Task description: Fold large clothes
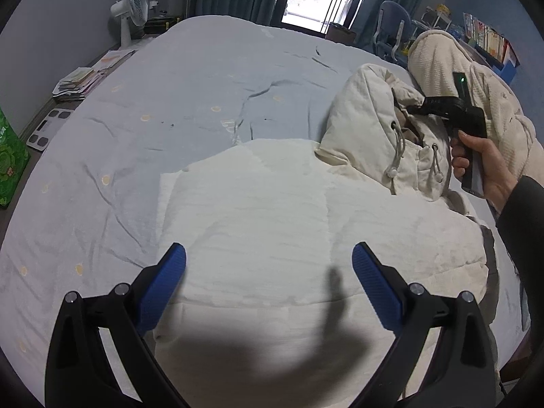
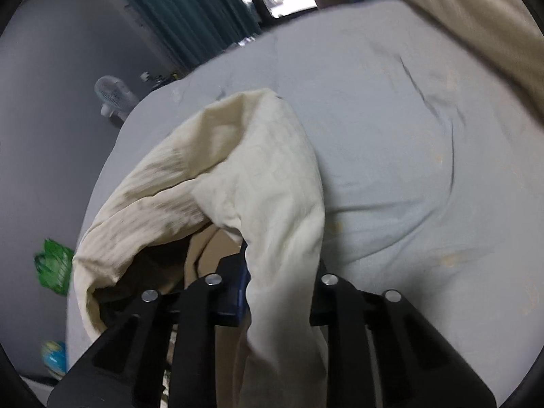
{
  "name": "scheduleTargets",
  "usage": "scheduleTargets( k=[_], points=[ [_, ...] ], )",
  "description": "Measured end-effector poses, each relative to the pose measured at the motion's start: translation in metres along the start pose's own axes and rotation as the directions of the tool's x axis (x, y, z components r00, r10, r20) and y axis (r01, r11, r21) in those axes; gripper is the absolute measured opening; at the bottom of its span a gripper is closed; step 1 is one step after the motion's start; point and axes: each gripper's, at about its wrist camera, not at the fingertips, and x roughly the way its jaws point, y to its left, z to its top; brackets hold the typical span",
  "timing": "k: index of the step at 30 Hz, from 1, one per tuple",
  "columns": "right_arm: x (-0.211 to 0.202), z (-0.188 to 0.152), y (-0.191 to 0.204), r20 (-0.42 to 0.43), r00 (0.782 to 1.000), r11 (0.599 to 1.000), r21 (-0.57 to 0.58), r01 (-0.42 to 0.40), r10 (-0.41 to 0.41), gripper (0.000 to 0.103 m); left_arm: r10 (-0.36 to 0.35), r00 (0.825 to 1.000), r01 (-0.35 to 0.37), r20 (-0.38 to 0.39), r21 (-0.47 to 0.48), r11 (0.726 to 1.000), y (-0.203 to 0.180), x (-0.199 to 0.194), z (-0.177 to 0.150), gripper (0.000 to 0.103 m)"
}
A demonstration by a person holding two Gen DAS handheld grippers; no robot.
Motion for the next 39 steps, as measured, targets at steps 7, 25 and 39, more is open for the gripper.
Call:
scheduleTargets(
  k=[7, 25, 39],
  points=[
    [-0.068, -0.024, 0.049, 0.164, 0.986, 0.98, -0.187, 0.064, -0.033, 0.019, -0.02, 0.999, 0.021, 0.033, -0.018, 1.0, 0.002, -0.012, 0.004, 0.093],
    [-0.185, -0.209, 0.1, 0.322, 0.945, 0.883, -0.458, 0.102, 0.058, 0.018, -0.133, 0.959, 0.132, 0.25, 0.018, 0.991, -0.012, -0.077, 0.014, 0.093],
    [-0.192, -0.271, 0.095, 0.356, 0.934, 0.792, -0.564, 0.234, -0.023, 0.03, -0.272, 0.896, 0.122, 0.35, 0.393, 0.911, -0.107, -0.097, -0.007, 0.093]
  ],
)
